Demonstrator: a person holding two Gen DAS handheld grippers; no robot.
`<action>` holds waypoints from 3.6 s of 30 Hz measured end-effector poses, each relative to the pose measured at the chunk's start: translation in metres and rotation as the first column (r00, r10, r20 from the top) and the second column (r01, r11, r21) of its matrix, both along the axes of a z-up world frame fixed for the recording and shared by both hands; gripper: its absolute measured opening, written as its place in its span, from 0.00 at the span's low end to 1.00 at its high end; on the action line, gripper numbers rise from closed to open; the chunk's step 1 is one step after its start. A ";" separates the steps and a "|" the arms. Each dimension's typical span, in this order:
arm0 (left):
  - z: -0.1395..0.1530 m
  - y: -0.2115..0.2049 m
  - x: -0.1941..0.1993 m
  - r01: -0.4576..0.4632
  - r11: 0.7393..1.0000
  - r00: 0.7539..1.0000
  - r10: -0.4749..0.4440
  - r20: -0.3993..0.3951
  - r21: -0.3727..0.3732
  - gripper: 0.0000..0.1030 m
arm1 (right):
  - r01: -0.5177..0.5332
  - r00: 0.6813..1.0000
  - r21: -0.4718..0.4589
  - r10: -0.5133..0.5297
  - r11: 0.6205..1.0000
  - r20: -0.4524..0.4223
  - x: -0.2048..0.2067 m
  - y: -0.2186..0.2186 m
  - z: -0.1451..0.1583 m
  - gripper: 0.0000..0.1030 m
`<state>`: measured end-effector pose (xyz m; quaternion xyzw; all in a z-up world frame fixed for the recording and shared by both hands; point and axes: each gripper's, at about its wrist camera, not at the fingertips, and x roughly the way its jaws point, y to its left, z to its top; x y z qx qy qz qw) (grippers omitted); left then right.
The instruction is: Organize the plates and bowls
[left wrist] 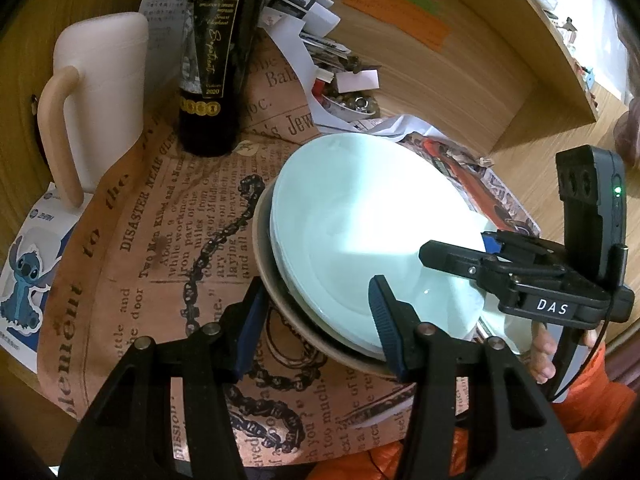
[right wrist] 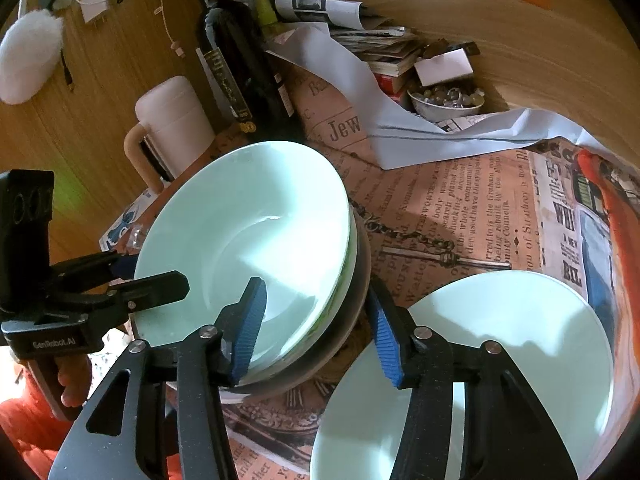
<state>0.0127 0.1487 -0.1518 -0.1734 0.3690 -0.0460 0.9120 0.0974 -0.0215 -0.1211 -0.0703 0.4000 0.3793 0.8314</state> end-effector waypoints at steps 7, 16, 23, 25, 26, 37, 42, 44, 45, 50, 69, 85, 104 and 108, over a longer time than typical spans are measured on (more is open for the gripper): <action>0.003 -0.006 0.002 -0.043 0.998 0.999 0.044 -0.011 0.043 0.49 | 0.030 1.000 0.000 -0.030 1.000 0.010 -0.002 0.000 0.002 0.41; 0.009 -0.015 -0.001 -0.072 0.994 0.997 0.072 0.003 0.081 0.49 | 0.053 0.998 0.025 -0.054 0.998 0.014 0.000 -0.006 0.004 0.37; 0.021 -0.018 -0.004 -0.080 0.994 0.996 0.077 0.040 0.071 0.49 | 0.066 0.997 0.063 -0.068 0.996 0.041 -0.003 -0.013 0.013 0.37; 0.025 -0.021 -0.004 -0.080 0.994 0.996 0.076 0.054 0.072 0.49 | 0.067 0.996 0.069 -0.070 0.995 0.047 -0.003 -0.015 0.017 0.37; 0.027 -0.022 -0.004 -0.080 0.994 0.995 0.076 0.060 0.072 0.49 | 0.069 0.996 0.075 -0.073 0.995 0.051 -0.003 -0.017 0.019 0.37; 0.049 -0.045 -0.006 -0.063 0.995 0.989 0.051 0.137 0.083 0.49 | 0.098 0.990 0.100 -0.107 0.990 0.095 -0.011 -0.044 0.038 0.37; 0.057 -0.060 -0.006 -0.030 0.995 0.988 0.015 0.157 0.092 0.49 | 0.126 0.984 0.116 -0.139 0.985 0.109 -0.015 -0.063 0.046 0.37; 0.059 -0.066 -0.005 -0.015 0.995 0.987 0.000 0.162 0.094 0.49 | 0.139 0.981 0.116 -0.152 0.984 0.117 -0.018 -0.070 0.048 0.37; 0.059 -0.070 -0.005 -0.008 0.996 0.986 -0.007 0.165 0.094 0.49 | 0.146 0.980 0.116 -0.160 0.982 0.122 -0.019 -0.074 0.049 0.37; 0.063 -0.088 -0.002 0.027 0.994 0.984 -0.044 0.172 0.101 0.49 | 0.181 0.970 0.123 -0.198 0.976 0.144 -0.024 -0.093 0.051 0.37; 0.059 -0.154 0.004 0.135 0.982 0.976 -0.156 0.154 0.134 0.49 | 0.280 0.944 0.134 -0.298 0.951 0.141 -0.039 -0.156 0.047 0.37; 0.033 -0.170 0.019 0.171 0.979 0.982 -0.178 0.063 0.109 0.49 | 0.320 0.943 0.114 -0.328 0.941 0.058 -0.029 -0.171 0.023 0.37; 0.026 -0.163 0.022 0.190 0.977 0.975 -0.199 0.100 0.091 0.49 | 0.306 0.944 0.108 -0.316 0.946 0.093 -0.022 -0.169 0.017 0.41; 0.030 -0.161 0.019 0.179 0.979 0.975 -0.189 0.113 0.098 0.49 | 0.316 0.939 0.103 -0.326 0.943 0.110 -0.024 -0.169 0.018 0.46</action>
